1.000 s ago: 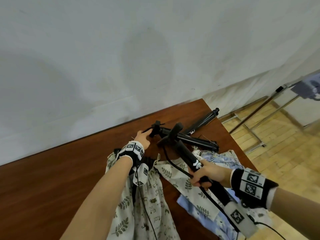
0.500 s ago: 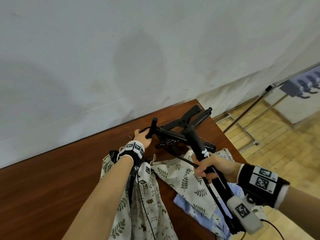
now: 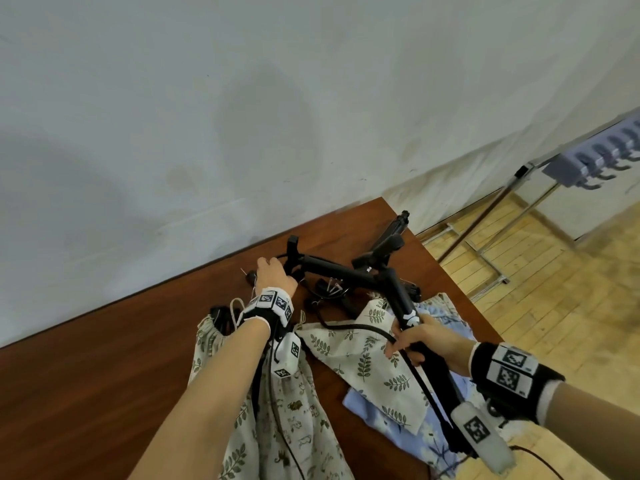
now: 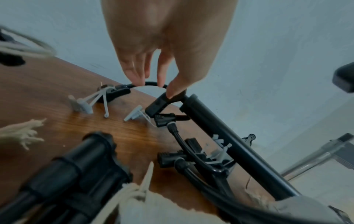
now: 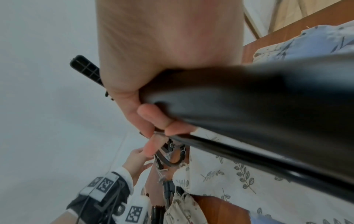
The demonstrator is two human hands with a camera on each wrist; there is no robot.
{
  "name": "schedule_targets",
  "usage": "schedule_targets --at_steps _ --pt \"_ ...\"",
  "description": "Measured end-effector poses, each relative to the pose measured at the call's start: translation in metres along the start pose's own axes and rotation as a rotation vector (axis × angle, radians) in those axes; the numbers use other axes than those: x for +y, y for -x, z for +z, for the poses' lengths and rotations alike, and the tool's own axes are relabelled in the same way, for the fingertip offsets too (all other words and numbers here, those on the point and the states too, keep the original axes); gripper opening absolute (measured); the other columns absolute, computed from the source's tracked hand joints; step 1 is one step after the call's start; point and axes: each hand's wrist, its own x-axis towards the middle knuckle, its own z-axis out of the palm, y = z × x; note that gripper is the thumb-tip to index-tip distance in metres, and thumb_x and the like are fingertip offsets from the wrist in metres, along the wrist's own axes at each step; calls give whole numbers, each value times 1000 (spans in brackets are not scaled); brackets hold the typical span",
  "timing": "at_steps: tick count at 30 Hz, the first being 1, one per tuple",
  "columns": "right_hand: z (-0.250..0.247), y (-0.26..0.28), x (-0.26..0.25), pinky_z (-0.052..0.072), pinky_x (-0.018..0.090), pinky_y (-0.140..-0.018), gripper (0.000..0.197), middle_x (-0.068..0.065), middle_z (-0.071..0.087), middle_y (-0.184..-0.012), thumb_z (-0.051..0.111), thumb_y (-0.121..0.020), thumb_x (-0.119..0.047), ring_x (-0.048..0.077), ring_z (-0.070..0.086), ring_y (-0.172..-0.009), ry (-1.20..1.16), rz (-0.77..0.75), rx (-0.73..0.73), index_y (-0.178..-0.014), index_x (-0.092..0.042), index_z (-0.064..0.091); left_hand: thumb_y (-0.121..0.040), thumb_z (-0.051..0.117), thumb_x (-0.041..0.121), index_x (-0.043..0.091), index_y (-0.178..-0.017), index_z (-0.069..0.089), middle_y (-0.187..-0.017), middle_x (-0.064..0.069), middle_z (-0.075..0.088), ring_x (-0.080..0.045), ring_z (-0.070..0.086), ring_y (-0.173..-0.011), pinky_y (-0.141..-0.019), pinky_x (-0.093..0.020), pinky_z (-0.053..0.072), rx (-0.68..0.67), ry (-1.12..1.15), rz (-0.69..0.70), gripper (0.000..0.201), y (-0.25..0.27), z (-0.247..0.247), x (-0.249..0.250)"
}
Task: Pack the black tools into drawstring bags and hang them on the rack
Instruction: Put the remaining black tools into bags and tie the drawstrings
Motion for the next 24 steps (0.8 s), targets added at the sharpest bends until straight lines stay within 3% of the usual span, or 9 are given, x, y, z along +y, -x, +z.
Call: schedule_targets --at_steps 2,4,7,9,11,13,18,22,24 --pt "-3 -1 -1 42 25 -45 28 16 59 -69 74 -63 -3 17 38 -39 -46 -14 16 -68 -11 48 -85 60 20 3 -109 60 -119 -15 55 -32 60 -101 -82 -37 51 -16 22 -7 29 3 5 3" --pt "-8 -2 -3 40 24 -44 25 14 62 -68 68 -73 5 16 37 -38 -77 -28 24 -70 -10 48 -86 62 25 6 -85 65 -88 -10 66 -30 65 -86 -72 -32 50 -239 -2 28 20 9 13 6" --pt "-14 -7 -5 39 22 -40 25 23 64 -77 62 -78 9 16 36 -35 -109 -58 41 -67 -9 48 -92 58 32 15 -65 50 -64 0 50 -21 53 -63 -61 -28 40 -412 -61 97 33 16 28 9" --pt "-17 -11 -2 39 22 -40 25 24 65 -77 62 -76 10 17 37 -37 -97 -56 91 -67 -8 47 -93 56 36 14 -82 61 -75 -4 60 -24 60 -73 -61 -28 43 -404 -84 104 25 16 38 7" --pt "-20 -16 3 40 24 -41 25 20 66 -73 63 -75 11 19 39 -41 -69 -28 158 -70 -7 47 -91 58 39 11 -118 61 -110 -9 67 -28 63 -99 -79 -33 51 -350 -51 74 39 13 50 1" --pt "-23 -18 9 42 25 -43 23 19 66 -72 63 -75 11 20 41 -43 -48 5 206 -74 -7 48 -88 63 40 10 -132 52 -130 -9 58 -28 57 -117 -97 -37 47 -295 17 38 55 11 57 -4" --pt "-25 -23 27 44 25 -44 19 19 67 -74 64 -76 8 20 46 -45 -79 78 232 -80 -6 52 -72 80 19 8 -130 49 -132 -12 55 -30 50 -123 -100 -39 44 -241 159 -40 67 6 70 3" --pt "-25 -27 38 46 27 -47 18 20 69 -75 65 -75 6 22 47 -47 -119 91 241 -73 -7 53 -73 69 11 11 -130 42 -130 -15 50 -35 43 -124 -101 -40 41 -219 51 -25 64 5 77 12" --pt "-24 -27 42 45 26 -47 18 18 69 -74 65 -75 6 20 47 -45 -102 103 238 -72 -8 53 -76 63 14 21 -120 51 -120 -12 59 -35 51 -116 -99 -41 43 -203 57 5 46 3 77 8"
